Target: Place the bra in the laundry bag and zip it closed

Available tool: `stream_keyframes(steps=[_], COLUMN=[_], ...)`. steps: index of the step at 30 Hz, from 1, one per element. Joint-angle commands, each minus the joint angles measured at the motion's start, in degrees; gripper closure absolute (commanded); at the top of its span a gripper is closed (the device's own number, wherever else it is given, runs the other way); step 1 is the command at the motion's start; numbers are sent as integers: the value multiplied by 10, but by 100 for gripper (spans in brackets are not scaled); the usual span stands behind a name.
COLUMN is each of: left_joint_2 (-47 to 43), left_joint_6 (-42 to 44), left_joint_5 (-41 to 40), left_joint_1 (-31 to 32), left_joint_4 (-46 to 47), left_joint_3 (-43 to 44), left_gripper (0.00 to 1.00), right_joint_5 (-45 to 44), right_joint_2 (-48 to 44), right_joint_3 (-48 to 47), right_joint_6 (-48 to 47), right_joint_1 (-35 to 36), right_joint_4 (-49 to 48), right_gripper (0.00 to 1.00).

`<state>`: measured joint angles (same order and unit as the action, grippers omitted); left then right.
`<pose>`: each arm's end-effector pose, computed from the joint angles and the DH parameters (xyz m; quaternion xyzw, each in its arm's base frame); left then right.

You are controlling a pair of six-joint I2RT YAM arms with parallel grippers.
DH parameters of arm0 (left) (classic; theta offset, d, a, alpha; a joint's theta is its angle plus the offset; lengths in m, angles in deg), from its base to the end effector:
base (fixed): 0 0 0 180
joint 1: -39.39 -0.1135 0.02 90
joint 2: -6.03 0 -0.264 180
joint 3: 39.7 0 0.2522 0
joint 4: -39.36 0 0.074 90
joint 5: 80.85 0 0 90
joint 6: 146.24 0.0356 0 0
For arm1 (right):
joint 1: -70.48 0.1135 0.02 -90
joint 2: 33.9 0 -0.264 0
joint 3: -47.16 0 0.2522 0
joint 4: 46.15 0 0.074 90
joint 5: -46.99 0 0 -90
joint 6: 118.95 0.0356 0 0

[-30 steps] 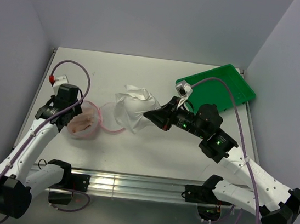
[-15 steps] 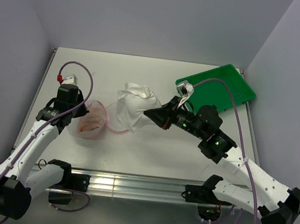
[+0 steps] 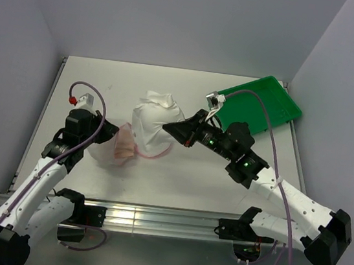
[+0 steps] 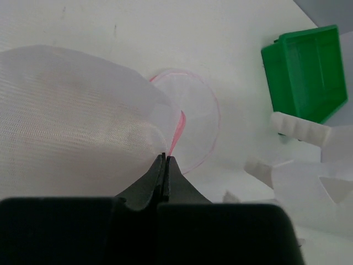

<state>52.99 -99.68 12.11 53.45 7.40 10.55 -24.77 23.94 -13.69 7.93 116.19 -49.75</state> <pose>0.1817 -0.0474 0.2684 -0.2053 0.8351 -0.2647 0.4363 0.1585 0.1784 0.3626 -0.1686 0.6457 0.5658 0.4843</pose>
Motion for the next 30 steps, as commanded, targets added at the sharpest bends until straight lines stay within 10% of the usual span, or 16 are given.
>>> stream_keyframes(steps=[1, 30], left_joint_2=[-20, -119], left_joint_6=[-45, -80], left_joint_5=[15, -85], left_joint_1=[5, 5], left_joint_4=[68, 86], left_joint_3=[-17, -92], left_gripper=[100, 100], right_joint_5=[-30, -74], right_joint_2=[31, 382], right_joint_3=[19, 28], right_joint_6=[61, 173], right_joint_1=[20, 99], right_joint_4=[-119, -344], right_gripper=[100, 100])
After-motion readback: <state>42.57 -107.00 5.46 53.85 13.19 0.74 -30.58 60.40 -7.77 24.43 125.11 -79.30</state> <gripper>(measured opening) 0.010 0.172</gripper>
